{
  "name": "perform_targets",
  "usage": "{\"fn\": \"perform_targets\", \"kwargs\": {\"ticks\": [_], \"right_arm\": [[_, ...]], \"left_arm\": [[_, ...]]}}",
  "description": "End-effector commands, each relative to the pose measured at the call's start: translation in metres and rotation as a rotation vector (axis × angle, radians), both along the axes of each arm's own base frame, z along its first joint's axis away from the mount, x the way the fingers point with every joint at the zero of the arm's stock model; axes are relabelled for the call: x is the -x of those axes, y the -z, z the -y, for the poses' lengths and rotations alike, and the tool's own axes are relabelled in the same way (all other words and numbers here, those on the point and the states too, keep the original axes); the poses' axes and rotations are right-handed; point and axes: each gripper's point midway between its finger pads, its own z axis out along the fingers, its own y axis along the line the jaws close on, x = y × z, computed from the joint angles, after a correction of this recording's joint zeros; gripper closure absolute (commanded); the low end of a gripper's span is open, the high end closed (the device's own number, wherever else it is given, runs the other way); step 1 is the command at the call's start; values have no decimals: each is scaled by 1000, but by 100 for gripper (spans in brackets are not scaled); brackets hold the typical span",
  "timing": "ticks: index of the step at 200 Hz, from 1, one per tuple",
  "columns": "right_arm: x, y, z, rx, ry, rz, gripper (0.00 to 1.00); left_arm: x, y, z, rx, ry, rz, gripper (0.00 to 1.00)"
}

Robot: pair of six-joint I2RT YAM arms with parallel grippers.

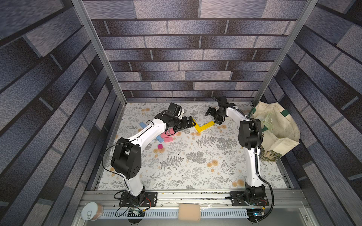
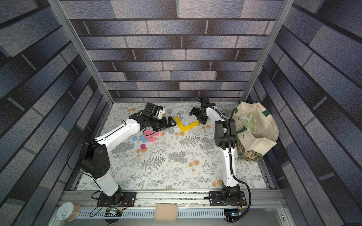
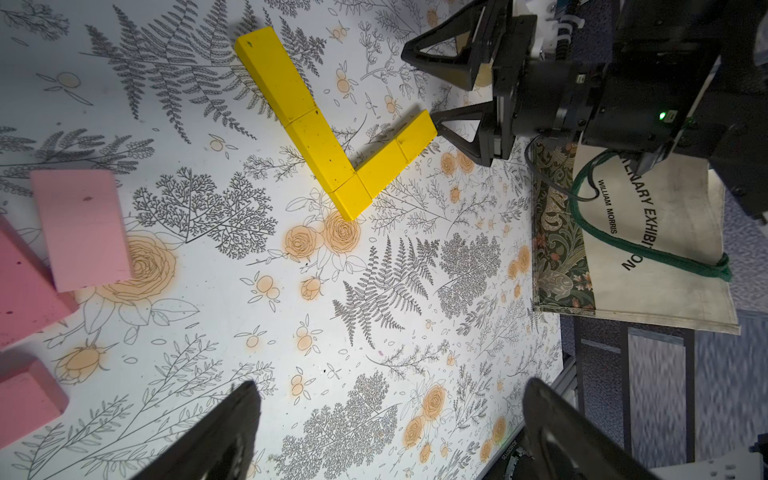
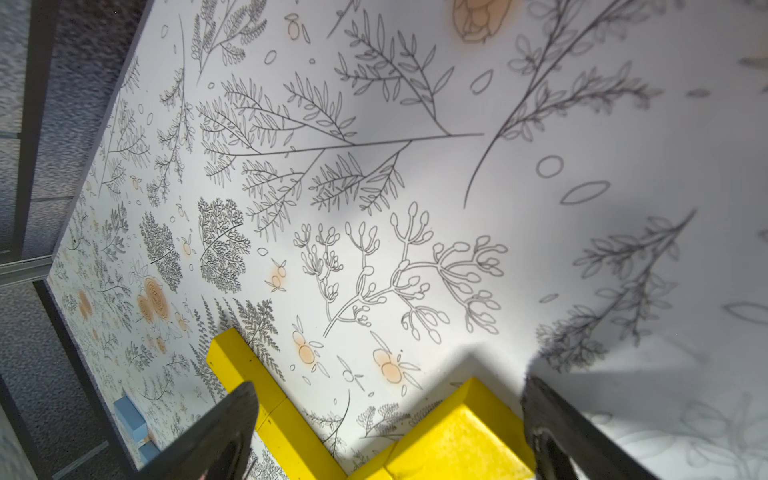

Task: Assemble the letter v with building blocks
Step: Assemble the building block at the center of the board.

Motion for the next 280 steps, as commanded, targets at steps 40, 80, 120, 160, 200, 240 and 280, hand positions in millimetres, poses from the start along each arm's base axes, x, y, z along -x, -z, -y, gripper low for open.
{"fn": "perform_targets", "kwargs": {"ticks": [40, 80, 120, 160, 200, 240, 280], "right_arm": [[21, 20, 3, 8, 17, -103, 0], [22, 18, 4, 10, 19, -103, 0], [21, 17, 3, 7, 18, -102, 0], [18, 15, 4, 19, 10, -97, 0], [6, -6, 14, 58, -8, -50, 0], [-10, -64, 24, 87, -50, 77, 0], [-2, -118, 32, 149, -106, 164, 0]], "left_arm": [[1, -10, 2, -21, 22, 39, 0], [1, -11, 3, -21, 23, 43, 0], [0, -10, 3, -23, 23, 44, 0], [1, -10, 3, -24, 25, 43, 0], [0, -9, 1, -36, 23, 49, 0], [-12, -12, -21, -124, -11, 102, 0], [-32, -7, -85, -266, -182, 30, 0]]}}
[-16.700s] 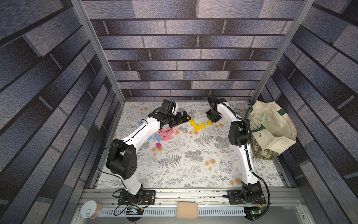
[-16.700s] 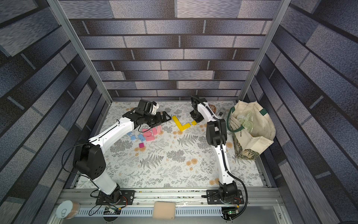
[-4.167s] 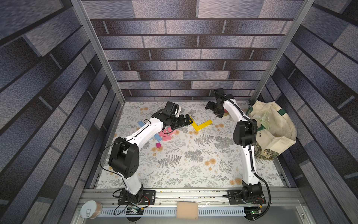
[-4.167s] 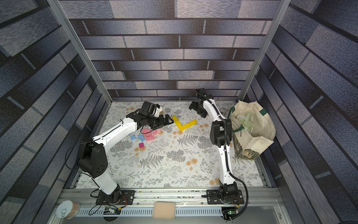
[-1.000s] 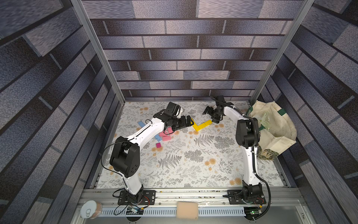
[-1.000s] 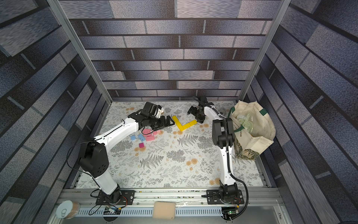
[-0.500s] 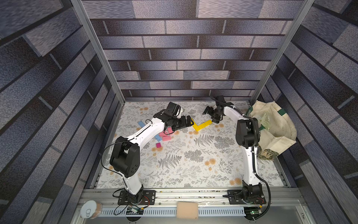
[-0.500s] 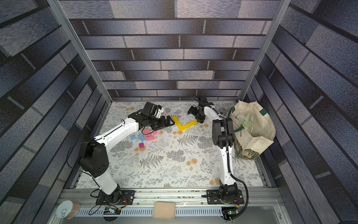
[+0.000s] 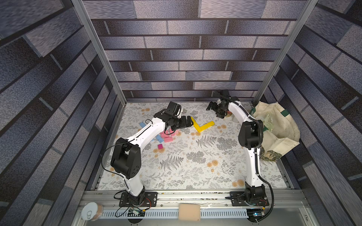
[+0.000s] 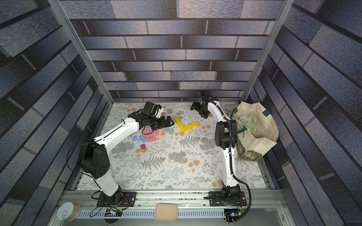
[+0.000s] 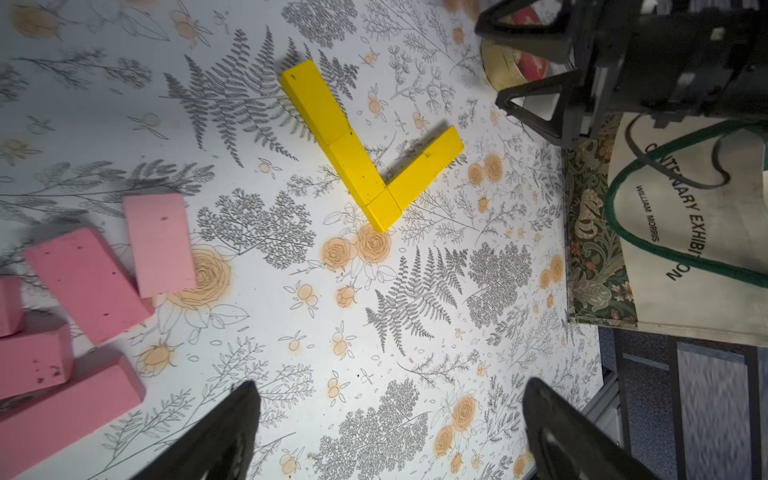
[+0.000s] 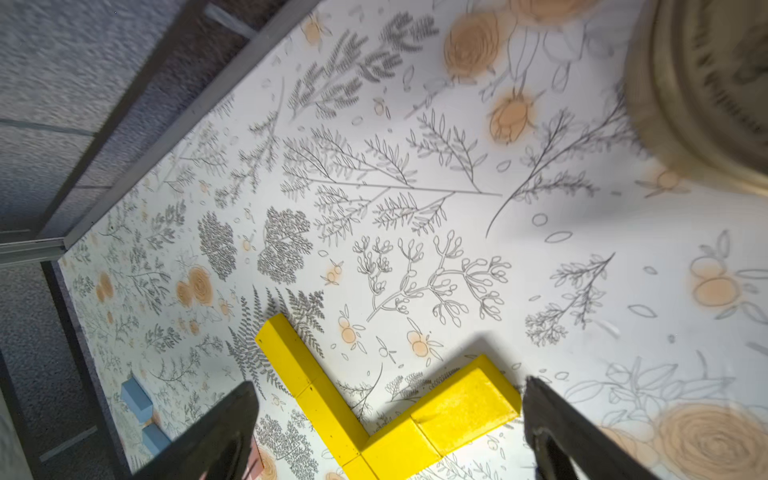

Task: Assemble the letter v with building blocks
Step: Assemble the building block at the center of the board, then pick up the building block from the center of the board.

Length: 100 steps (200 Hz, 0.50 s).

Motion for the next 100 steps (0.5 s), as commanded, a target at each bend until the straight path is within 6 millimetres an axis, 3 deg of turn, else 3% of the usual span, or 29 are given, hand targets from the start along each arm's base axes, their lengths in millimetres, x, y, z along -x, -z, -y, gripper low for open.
{"fn": "perform_targets", "kwargs": {"ticks": [1, 23, 55, 67, 72, 100], "right_arm": [[17, -51, 13, 63, -44, 61, 0], [30, -74, 19, 93, -62, 103, 0], [52, -80, 26, 137, -92, 116, 0], [60, -74, 23, 143, -115, 109, 0], [66, -88, 24, 152, -122, 139, 0], [89, -88, 9, 273, -204, 146, 0]], "left_arm": [[-10, -2, -49, -153, -108, -11, 0], [2, 13, -88, -279, -152, -74, 0], [35, 33, -131, -291, -207, -165, 0], [46, 38, -143, -292, -228, -181, 0], [51, 38, -148, -295, -239, -186, 0], [73, 45, -165, -351, -274, -237, 0]]}}
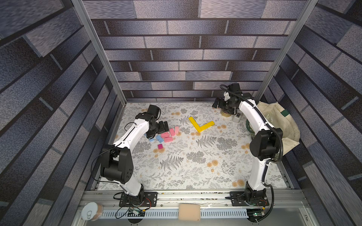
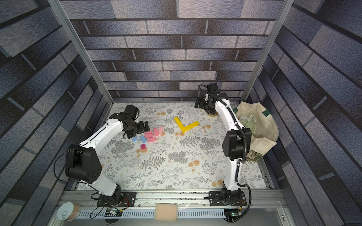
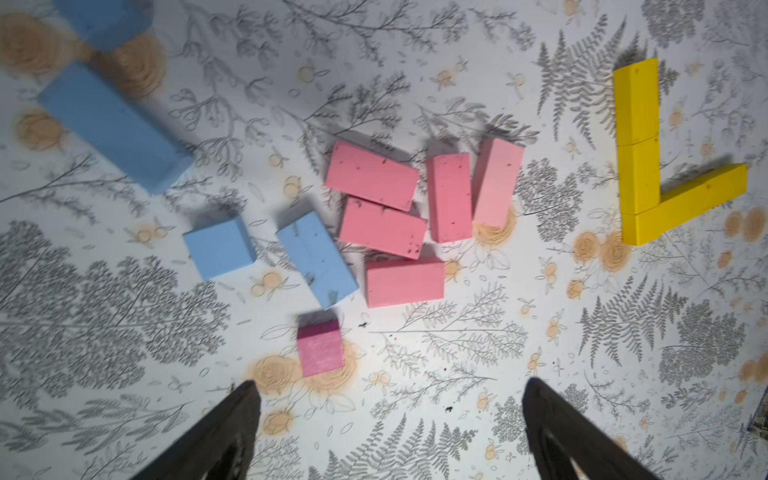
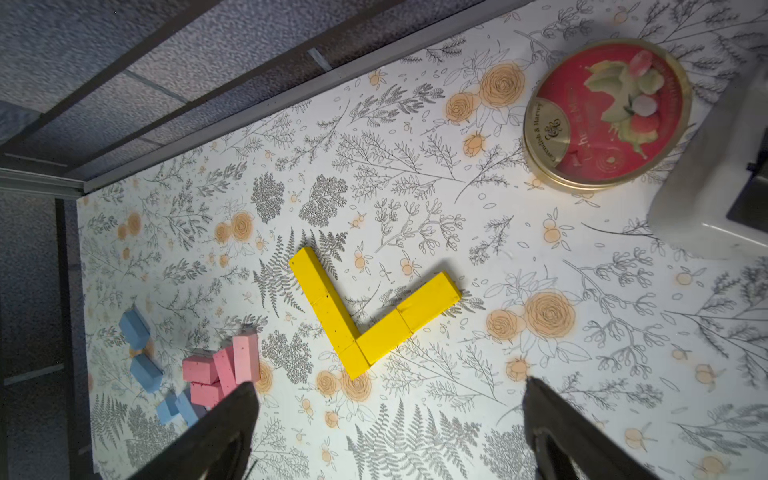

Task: Assemble the letter v with building blocks
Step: Pick up the building block from the center of the board.

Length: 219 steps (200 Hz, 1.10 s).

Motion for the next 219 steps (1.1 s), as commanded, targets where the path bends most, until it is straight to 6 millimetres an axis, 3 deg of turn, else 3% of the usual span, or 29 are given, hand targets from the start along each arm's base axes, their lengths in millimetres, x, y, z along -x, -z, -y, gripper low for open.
{"fn": "perform_targets", "kwargs": {"ticks": [1, 40, 57, 71, 90, 107, 148, 192, 219], "right_arm": [[21, 3, -11, 129, -83, 7, 0], [63, 29, -65, 171, -240, -11, 0], [80, 40, -73, 156, -266, -27, 0], [90, 47, -70, 146, -264, -37, 0], [99, 54, -63, 161, -260, -50, 0], [106, 57, -61, 156, -260, -57, 0], [120, 62, -49, 186, -252, -66, 0], [128, 67, -40, 220, -252, -78, 0], [130, 67, -38, 222, -249, -77, 0]], "left_arm": [[24, -4, -13, -66, 5, -28, 0], [42, 28, -15, -170, 26, -178, 0], [41, 37, -18, -228, 45, -192, 0], [37, 45, -19, -250, 50, -205, 0], [23, 51, 0, -211, 89, -188, 0], [7, 55, 9, -278, 136, -176, 0], [-16, 74, 36, -290, 235, -187, 6], [-18, 90, 55, -296, 330, -211, 11], [-20, 97, 55, -324, 357, -214, 16]]}}
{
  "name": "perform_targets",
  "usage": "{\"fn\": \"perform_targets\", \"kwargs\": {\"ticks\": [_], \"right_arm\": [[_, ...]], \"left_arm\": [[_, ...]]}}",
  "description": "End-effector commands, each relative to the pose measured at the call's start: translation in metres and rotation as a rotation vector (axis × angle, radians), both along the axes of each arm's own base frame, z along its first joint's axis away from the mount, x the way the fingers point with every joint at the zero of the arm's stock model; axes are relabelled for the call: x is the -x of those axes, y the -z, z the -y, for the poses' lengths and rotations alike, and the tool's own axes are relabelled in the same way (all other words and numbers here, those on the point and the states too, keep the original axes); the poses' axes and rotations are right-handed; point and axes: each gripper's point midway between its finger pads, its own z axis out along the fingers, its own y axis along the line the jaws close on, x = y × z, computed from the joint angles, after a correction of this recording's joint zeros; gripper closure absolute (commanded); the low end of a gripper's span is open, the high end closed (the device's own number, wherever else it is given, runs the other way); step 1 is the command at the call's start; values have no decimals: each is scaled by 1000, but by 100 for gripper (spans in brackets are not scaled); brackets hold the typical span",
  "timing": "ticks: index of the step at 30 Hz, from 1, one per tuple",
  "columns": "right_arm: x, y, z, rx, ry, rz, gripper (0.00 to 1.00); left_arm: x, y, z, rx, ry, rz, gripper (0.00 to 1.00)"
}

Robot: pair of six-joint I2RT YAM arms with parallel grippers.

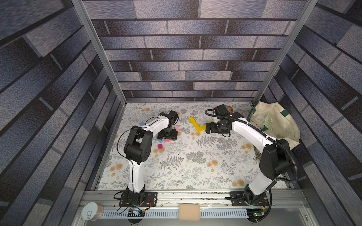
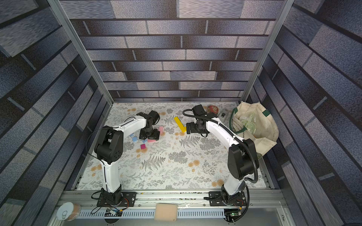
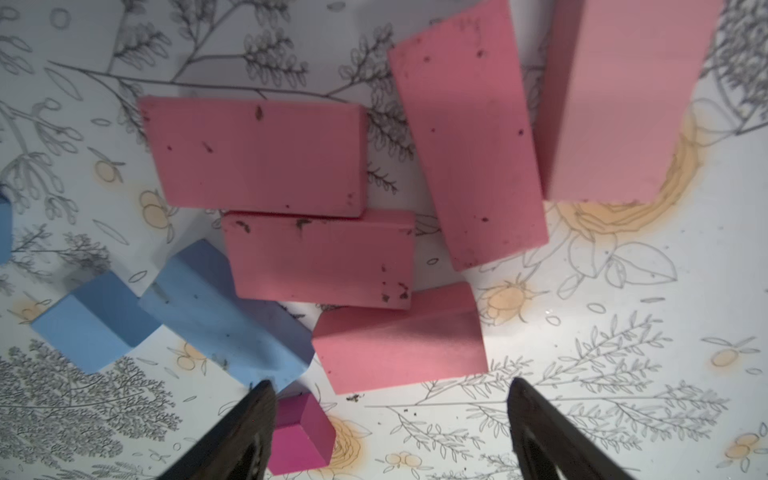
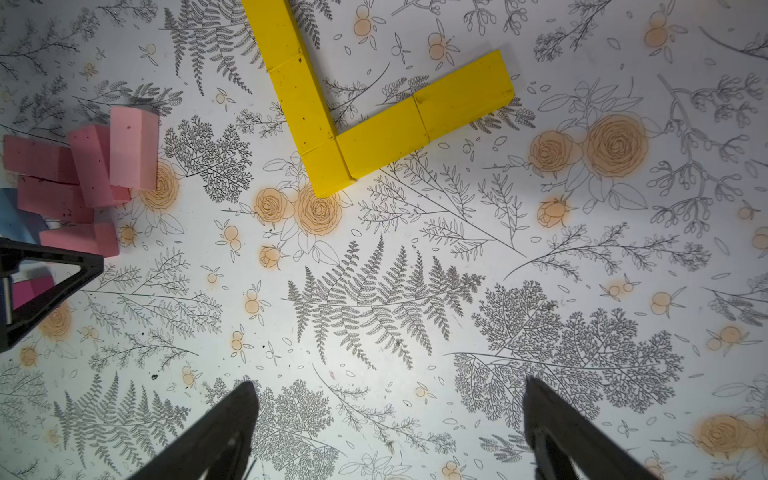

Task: Assemble the letter v with building blocks
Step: Pick up the building block from the center of the board.

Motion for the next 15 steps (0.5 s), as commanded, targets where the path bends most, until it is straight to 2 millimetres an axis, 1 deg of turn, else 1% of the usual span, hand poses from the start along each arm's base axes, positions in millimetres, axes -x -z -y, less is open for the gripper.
{"fn": "perform_targets", "kwargs": {"ticks": [1, 6, 11, 13, 15], "right_arm": [[2, -6, 6, 12, 0, 26, 0], [4, -6, 5, 8, -3, 18, 0], [2, -7, 4, -1, -4, 16, 0], [1, -7, 2, -8, -5, 14, 0], [2, -7, 2, -8, -3, 11, 0]], "left_arm": [[-5, 0, 3, -20, 62, 4, 16], [-2, 7, 6, -4, 93, -19, 18], [-15, 17, -4, -16, 60, -14, 18], [-20, 17, -2, 6, 49, -4, 18], [-24, 17, 4, 37, 41, 5, 20]]}}
